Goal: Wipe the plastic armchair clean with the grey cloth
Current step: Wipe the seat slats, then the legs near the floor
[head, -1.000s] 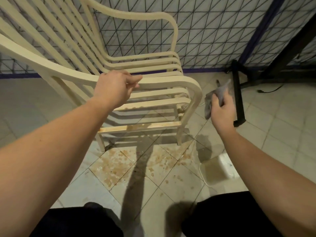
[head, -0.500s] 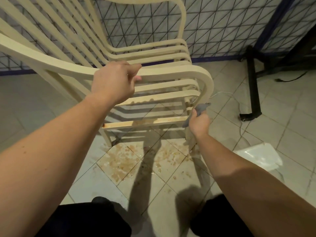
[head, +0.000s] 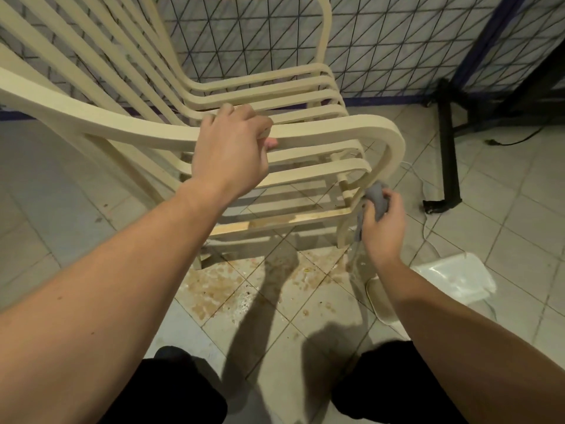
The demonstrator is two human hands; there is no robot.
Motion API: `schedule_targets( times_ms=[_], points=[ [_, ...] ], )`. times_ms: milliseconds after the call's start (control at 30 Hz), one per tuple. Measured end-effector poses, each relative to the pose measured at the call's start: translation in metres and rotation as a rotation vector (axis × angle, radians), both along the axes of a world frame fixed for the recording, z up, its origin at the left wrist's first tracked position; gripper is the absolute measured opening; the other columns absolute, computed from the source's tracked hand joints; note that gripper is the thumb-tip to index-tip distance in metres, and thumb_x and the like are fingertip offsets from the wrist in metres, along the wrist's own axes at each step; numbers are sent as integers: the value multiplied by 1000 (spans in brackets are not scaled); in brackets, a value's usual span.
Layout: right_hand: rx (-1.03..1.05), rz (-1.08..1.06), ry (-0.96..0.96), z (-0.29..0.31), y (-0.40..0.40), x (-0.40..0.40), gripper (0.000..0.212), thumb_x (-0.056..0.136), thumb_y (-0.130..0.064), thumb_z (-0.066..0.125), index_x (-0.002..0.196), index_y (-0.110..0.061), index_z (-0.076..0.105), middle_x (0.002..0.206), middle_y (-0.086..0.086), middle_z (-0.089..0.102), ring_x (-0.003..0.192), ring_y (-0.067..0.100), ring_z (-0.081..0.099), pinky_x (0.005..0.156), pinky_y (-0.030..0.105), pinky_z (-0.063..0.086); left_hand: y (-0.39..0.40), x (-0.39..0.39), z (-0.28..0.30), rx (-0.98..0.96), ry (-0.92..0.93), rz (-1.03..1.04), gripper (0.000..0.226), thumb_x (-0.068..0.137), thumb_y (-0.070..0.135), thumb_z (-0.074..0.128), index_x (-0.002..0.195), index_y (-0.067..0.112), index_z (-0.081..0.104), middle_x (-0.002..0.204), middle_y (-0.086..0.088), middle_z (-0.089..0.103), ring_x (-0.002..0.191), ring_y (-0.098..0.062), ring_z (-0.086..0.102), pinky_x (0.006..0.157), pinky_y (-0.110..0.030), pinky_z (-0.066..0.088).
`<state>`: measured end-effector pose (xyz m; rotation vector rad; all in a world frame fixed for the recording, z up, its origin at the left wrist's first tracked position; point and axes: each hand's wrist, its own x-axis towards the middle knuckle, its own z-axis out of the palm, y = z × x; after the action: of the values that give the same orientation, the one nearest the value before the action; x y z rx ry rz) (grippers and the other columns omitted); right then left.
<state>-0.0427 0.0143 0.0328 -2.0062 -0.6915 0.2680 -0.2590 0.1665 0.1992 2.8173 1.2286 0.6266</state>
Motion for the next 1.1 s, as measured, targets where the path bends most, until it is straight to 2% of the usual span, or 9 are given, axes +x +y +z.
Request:
schedule_targets(
  times_ms=[100, 167, 267, 367, 500, 600, 767, 933, 1100],
  points=[
    [140, -221, 134, 5, 13, -11, 30, 97, -20, 59, 126, -19, 58, 103, -12, 62, 94, 1, 59, 80, -1, 41, -2, 2, 1, -22, -19, -65, 22, 98, 37, 58, 87, 19, 62, 95, -1, 60, 98, -27, 51, 86, -43, 41],
    [116, -234, 197, -3, 23, -24, 24, 94, -19, 62, 117, -17, 65, 91, -15, 64, 89, 5, 62, 84, 14, 51, -1, -1, 2, -73, -115, -118, 19, 97, 37, 61, 105, 22, 70, 104, 0, 64, 102, -24, 55, 91, -42, 46],
    [-71, 55, 236, -24, 32, -53, 21, 92, -17, 66, 113, -17, 70, 85, -15, 64, 84, 6, 64, 76, 19, 51, -12, -30, -1, -78, -378, -226, 32, 96, 20, 64, 128, 15, 67, 119, -3, 64, 111, -20, 58, 98, -32, 48],
    [-111, 316, 295, -36, 37, -86, 19, 95, -13, 62, 109, -22, 70, 81, 1, 71, 54, 1, 61, 49, 18, 48, -29, -90, -26, -123, -444, -354, 25, 91, 3, 60, 113, 3, 72, 106, -5, 70, 99, -18, 66, 91, -29, 52],
    [-161, 563, 30, -45, 49, -121, 21, 91, -13, 65, 111, -15, 72, 108, 2, 70, 96, 13, 61, 87, 26, 47, -18, -177, -72, -619, 46, -18, 22, 97, 22, 58, 102, 39, 70, 90, 15, 70, 82, -5, 66, 75, -30, 53],
    [-211, 687, -25, -35, 61, -153, 27, 90, -17, 66, 117, -15, 70, 114, -4, 66, 104, 7, 56, 99, 25, 44, 5, -229, -96, -773, 275, 444, 28, 94, 23, 59, 118, 27, 70, 100, 7, 70, 97, -17, 65, 89, -29, 49],
    [-79, 624, 209, -7, 86, -212, 30, 96, -12, 58, 124, -24, 64, 100, -11, 67, 84, -10, 59, 74, -2, 39, 19, -227, -96, -782, -223, 466, 38, 100, 17, 59, 137, 23, 59, 123, 6, 64, 100, -13, 63, 88, -23, 43],
    [43, 529, 532, 8, 123, -292, 36, 98, -14, 56, 134, -20, 61, 125, -13, 64, 109, -5, 59, 98, 10, 43, 31, -206, -87, -635, -322, 314, 28, 100, 3, 54, 118, 20, 66, 106, 15, 63, 98, -6, 60, 75, 2, 37],
    [-24, 496, 678, -10, 111, -297, 41, 98, -8, 57, 135, -25, 60, 128, -13, 65, 116, 5, 62, 103, 37, 51, 39, -212, -92, -673, -303, 383, 37, 97, -6, 50, 120, 18, 66, 108, 7, 65, 102, -12, 63, 86, -20, 43]
  ],
)
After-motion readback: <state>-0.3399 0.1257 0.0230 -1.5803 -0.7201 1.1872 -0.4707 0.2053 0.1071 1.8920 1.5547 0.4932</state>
